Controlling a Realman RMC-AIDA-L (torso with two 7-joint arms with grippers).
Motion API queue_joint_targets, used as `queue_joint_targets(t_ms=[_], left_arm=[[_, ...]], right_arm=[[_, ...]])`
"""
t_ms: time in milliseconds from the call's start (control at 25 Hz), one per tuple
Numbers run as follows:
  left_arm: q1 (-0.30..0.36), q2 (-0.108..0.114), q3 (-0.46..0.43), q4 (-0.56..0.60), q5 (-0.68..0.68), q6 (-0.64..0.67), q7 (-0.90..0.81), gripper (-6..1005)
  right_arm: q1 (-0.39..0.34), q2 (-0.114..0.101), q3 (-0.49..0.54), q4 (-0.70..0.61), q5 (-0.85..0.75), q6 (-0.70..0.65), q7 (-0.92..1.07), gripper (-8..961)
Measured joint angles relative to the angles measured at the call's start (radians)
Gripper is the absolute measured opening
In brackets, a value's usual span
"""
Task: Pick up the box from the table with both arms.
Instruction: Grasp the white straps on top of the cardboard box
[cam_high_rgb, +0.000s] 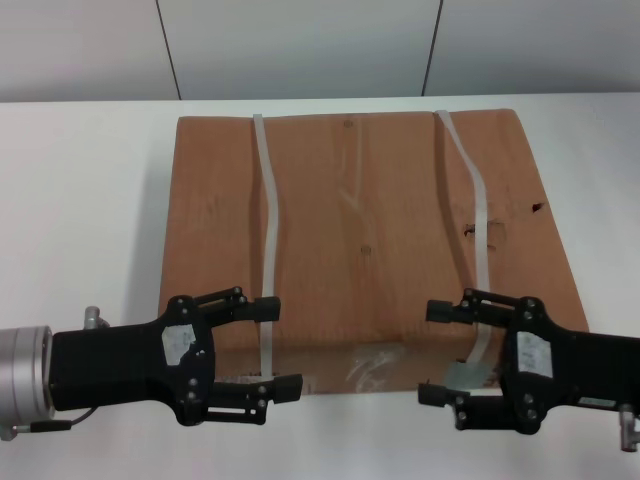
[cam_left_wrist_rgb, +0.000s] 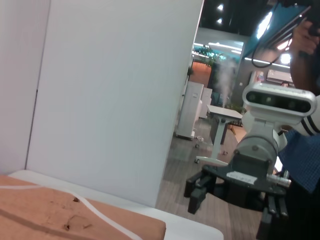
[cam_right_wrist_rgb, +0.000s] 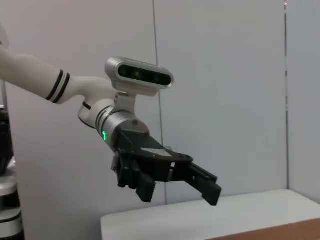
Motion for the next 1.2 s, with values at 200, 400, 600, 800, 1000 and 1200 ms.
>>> queue_joint_targets(t_ms=[200, 400, 600, 800, 1000, 1200], left_arm=[[0.012, -0.006, -0.001, 0.005, 0.008, 0.003, 0.0, 906], [0.013, -0.009, -0.001, 0.006, 0.005, 0.003, 0.001, 906], [0.01, -0.015, 0.0, 0.007, 0.002, 0.003, 0.002, 906], [0.006, -0.035, -0.026, 0.003, 0.001, -0.026, -0.006, 906], [-0.013, -0.06, -0.079, -0.004, -0.002, -0.199, -0.159, 906], [-0.06, -0.04, -0.085, -0.024, -0.002, -0.351, -0.501, 906]], right_arm=[[0.036, 0.0, -0.011, 0.047, 0.0, 0.004, -0.022, 824], [0.04, 0.0, -0.014, 0.057, 0.0, 0.011, -0.027, 824], [0.035, 0.0, -0.007, 0.059, 0.017, 0.014, -0.027, 823], [0.01, 0.0, 0.008, 0.06, 0.08, 0.069, -0.025, 823], [-0.028, 0.0, 0.023, 0.081, 0.212, 0.238, 0.024, 822], [-0.028, -0.008, 0.049, 0.088, 0.251, 0.396, 0.299, 822]])
